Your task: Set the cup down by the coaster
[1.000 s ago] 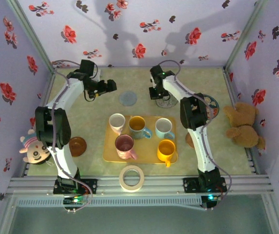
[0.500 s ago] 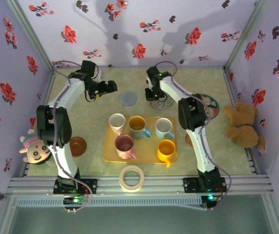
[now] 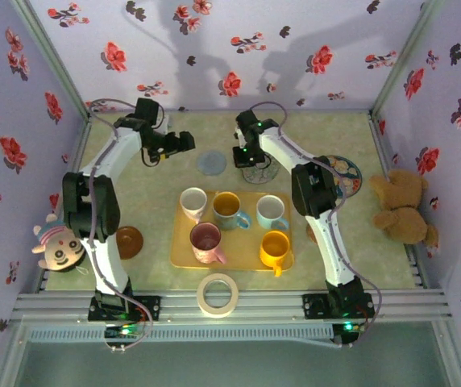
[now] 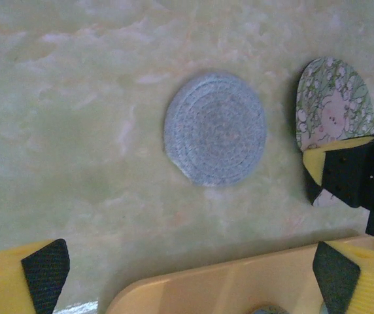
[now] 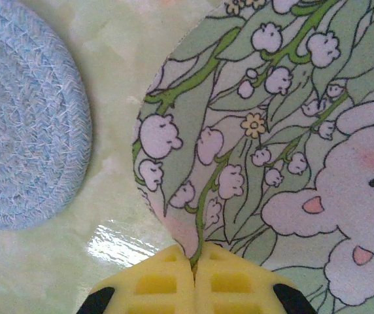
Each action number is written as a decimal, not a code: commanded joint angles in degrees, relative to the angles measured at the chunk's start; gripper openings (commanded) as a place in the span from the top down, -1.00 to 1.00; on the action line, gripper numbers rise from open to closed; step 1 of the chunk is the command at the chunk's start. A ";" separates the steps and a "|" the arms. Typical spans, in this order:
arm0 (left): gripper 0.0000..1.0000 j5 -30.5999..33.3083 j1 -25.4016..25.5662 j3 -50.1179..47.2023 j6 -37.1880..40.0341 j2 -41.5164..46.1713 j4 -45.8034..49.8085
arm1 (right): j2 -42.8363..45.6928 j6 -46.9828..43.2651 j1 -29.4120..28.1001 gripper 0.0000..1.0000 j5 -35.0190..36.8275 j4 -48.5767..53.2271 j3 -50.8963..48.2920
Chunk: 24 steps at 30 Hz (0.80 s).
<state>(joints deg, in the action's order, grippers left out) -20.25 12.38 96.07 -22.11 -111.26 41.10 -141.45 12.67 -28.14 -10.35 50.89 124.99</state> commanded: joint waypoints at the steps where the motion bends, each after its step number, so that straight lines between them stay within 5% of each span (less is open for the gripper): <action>1: -0.93 -3.61 1.12 2.68 1.38 -2.55 -0.34 | -0.76 1.53 -0.42 1.00 -0.72 0.88 1.41; 5: -0.73 -7.39 2.37 5.93 3.39 -6.25 -0.78 | -0.59 2.56 -0.25 1.00 -0.72 0.66 1.30; 16: 0.50 -10.81 4.13 15.84 4.54 -18.14 -0.22 | -0.05 3.94 0.27 1.00 -1.42 0.13 0.66; 24: 0.53 -12.09 4.58 19.01 3.70 -25.04 -0.06 | 0.90 4.01 0.54 1.00 -1.52 -0.26 -0.26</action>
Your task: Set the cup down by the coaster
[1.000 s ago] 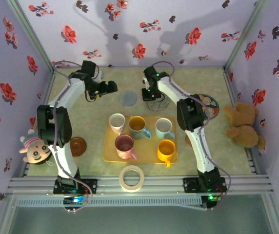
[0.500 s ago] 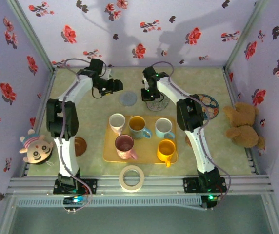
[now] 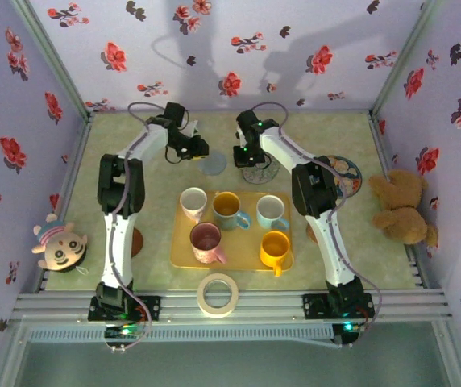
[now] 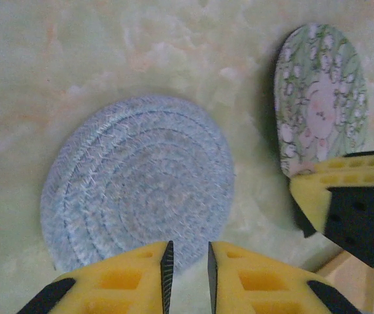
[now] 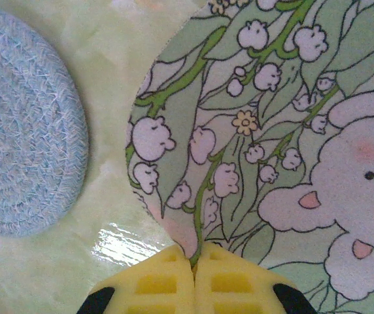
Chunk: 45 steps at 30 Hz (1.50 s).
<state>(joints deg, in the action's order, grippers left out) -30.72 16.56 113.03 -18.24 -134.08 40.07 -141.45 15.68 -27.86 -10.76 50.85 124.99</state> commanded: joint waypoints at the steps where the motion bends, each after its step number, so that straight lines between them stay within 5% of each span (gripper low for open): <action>1: 0.54 -1.62 0.40 2.10 -0.35 -2.63 0.89 | 1.02 0.95 0.34 1.00 -1.10 -0.23 -0.35; 18: 0.50 10.34 -0.75 0.87 3.02 -4.10 8.04 | 1.35 -0.15 0.61 1.00 -3.08 -0.64 -0.71; 45: 0.39 6.76 -4.43 -7.25 -0.58 2.38 -0.61 | 0.47 -0.41 -0.05 1.00 -8.85 -0.91 0.72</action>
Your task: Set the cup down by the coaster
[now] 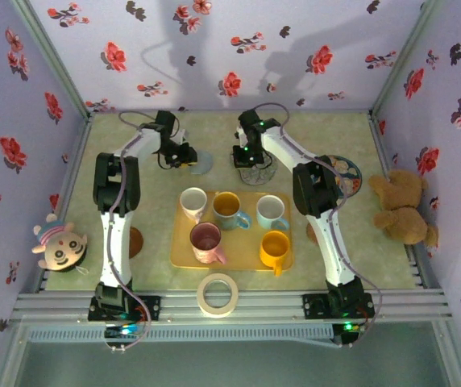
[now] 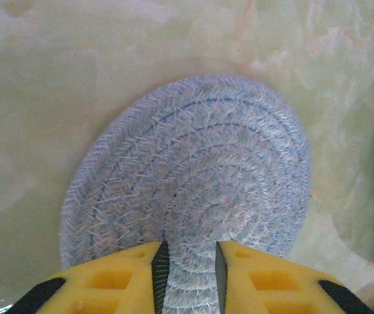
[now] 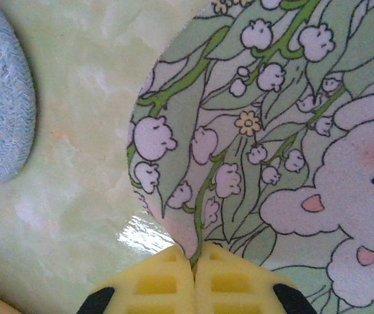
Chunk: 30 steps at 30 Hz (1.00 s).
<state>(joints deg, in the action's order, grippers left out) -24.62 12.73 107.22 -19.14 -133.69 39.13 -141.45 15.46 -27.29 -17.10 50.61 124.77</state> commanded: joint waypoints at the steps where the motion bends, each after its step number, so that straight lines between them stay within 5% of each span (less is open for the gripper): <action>1: 0.37 0.41 -0.60 -1.48 0.34 2.60 0.33 | 0.23 -0.14 -0.72 1.00 -2.61 -0.76 1.21; 30: 0.14 3.04 -1.04 -4.55 3.84 13.52 4.81 | -8.69 3.15 -1.54 0.87 -7.01 0.16 13.99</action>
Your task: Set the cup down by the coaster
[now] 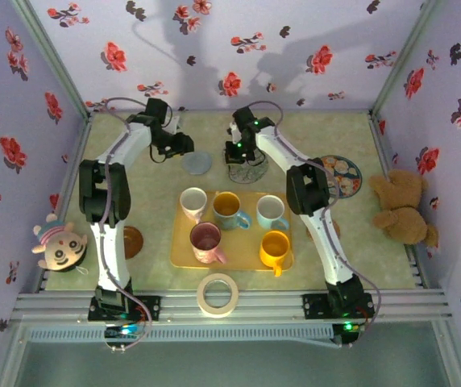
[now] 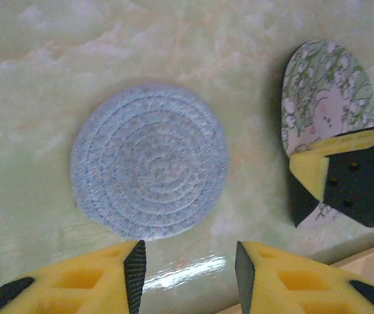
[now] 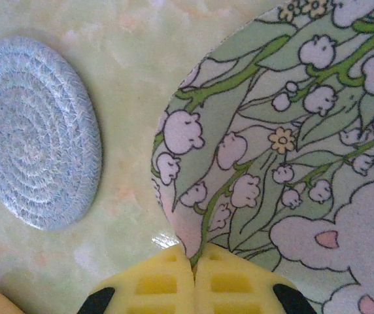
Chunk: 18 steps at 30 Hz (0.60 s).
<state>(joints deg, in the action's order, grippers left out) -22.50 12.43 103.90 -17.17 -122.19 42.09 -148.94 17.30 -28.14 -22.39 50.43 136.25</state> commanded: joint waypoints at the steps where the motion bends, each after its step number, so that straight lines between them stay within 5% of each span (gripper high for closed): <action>1: 0.13 0.89 -0.82 -1.44 1.92 2.16 1.77 | -1.34 1.31 -0.69 0.86 -1.76 0.37 2.76; 18: 0.13 1.32 -1.22 -2.73 2.81 2.84 2.21 | -4.33 3.78 -0.86 0.69 -4.30 -0.05 5.69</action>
<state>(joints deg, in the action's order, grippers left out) -21.56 11.90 101.95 -15.99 -121.84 42.89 -152.29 20.18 -28.29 -25.10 50.41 140.05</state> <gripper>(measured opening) 0.433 0.152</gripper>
